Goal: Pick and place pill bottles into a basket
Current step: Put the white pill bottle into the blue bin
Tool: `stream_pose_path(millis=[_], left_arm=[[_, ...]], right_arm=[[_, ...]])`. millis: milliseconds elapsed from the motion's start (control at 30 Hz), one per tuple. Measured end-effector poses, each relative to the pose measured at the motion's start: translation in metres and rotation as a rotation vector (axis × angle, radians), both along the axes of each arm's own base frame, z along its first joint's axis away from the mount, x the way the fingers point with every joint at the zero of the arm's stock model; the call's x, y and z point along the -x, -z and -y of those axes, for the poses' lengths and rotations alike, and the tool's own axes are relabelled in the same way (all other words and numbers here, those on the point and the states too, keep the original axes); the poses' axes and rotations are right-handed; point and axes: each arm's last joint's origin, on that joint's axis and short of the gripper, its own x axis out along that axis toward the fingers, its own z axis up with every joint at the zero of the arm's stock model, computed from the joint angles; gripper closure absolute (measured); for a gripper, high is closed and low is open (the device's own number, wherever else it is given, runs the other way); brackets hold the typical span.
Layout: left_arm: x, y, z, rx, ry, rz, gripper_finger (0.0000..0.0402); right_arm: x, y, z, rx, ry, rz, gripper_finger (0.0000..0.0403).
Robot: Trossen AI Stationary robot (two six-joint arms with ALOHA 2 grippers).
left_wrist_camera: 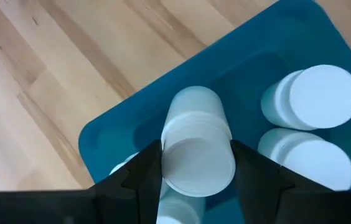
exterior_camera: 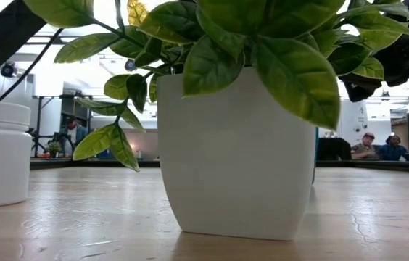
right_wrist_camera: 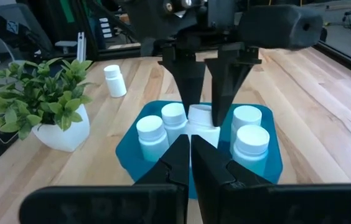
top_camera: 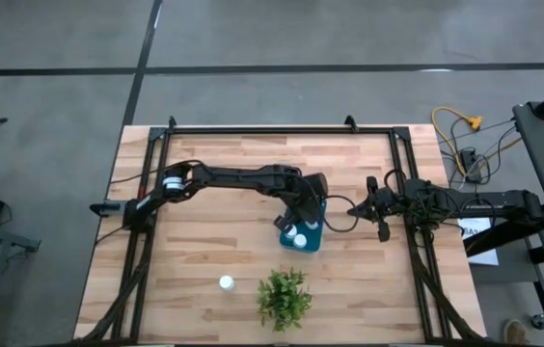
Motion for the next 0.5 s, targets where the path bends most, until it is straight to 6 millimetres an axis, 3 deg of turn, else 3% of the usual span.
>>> stream_pose_path(millis=[500], left_arm=[[0.0003,-0.0057,0.0028,-0.028,-0.003,0.000,0.0256]], right_arm=[[-0.0001,-0.0007,0.0000,0.000,0.000,0.007,0.0394]])
